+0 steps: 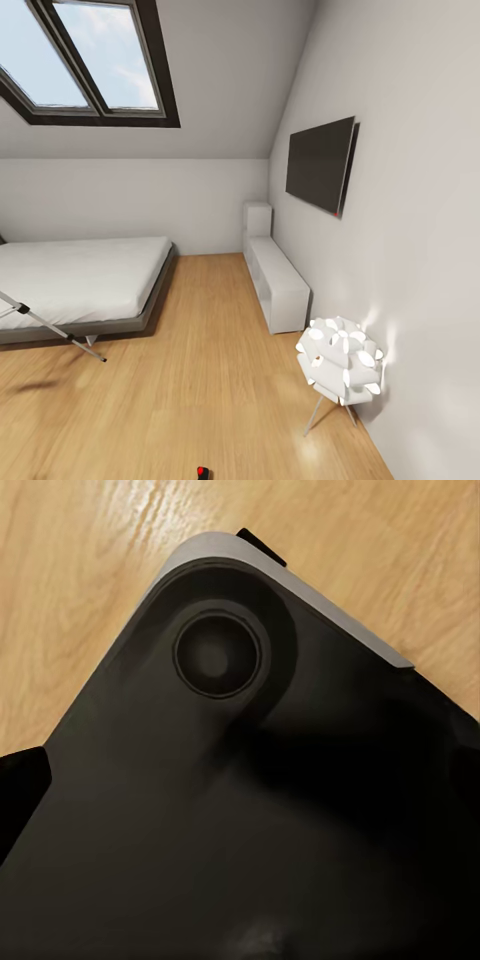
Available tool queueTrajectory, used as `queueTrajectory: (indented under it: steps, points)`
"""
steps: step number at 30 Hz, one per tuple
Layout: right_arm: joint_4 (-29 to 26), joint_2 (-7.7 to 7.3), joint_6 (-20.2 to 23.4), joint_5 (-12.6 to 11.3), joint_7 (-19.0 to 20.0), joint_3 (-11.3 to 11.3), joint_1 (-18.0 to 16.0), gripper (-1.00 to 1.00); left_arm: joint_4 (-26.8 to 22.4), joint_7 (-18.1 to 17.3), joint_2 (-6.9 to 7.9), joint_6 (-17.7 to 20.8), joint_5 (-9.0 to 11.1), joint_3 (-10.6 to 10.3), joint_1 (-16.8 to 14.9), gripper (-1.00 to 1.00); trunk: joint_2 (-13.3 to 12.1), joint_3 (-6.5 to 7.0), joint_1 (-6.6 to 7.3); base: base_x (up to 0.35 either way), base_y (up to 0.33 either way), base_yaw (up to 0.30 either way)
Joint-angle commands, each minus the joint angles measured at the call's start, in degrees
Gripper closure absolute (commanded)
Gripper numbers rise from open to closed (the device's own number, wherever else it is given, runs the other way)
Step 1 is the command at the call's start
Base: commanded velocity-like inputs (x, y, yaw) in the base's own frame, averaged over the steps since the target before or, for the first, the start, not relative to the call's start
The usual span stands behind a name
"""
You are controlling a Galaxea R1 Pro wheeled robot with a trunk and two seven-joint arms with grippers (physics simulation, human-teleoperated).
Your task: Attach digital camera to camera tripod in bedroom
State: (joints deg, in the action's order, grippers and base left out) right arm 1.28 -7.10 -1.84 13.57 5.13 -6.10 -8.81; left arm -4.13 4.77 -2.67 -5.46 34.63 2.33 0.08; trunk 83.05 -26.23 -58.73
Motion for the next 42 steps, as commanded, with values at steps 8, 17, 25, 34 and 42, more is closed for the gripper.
queueTrajectory:
  steps: [8,17,25,34,42]
  points:
    - [0.10,0.12,-0.25,0.54,0.09,-0.39,-0.07,-1.00,-0.30,0.15,0.05,-0.04,-0.17,0.16,0.01,-1.00,0.03,-0.05,0.00,0.000,0.000,0.000]
    - [-1.43,0.11,-0.14,0.97,0.16,-0.54,-0.07,-1.00,-3.48,0.38,2.24,1.52,-1.80,-1.01,-0.33,-1.00,0.03,-0.05,0.00,0.000,0.000,0.000]
    - [-22.00,2.55,15.78,3.23,1.86,0.20,-1.20,-1.00,-18.22,3.43,8.68,27.23,-4.09,-1.21,-8.51,-1.00,0.03,-0.05,0.00,0.000,0.000,0.000]
    - [-38.58,8.59,35.26,4.06,13.09,0.60,-7.57,-1.00,-28.52,8.61,11.15,42.80,-3.74,-1.04,-23.87,-1.00,0.03,-0.05,0.00,0.000,0.000,0.000]
    - [-49.94,9.55,41.75,4.04,29.77,0.62,-11.42,-1.00,-38.09,9.38,5.89,44.64,-3.97,-1.18,-29.37,-1.00,0.03,-0.05,0.00,0.000,0.000,0.000]
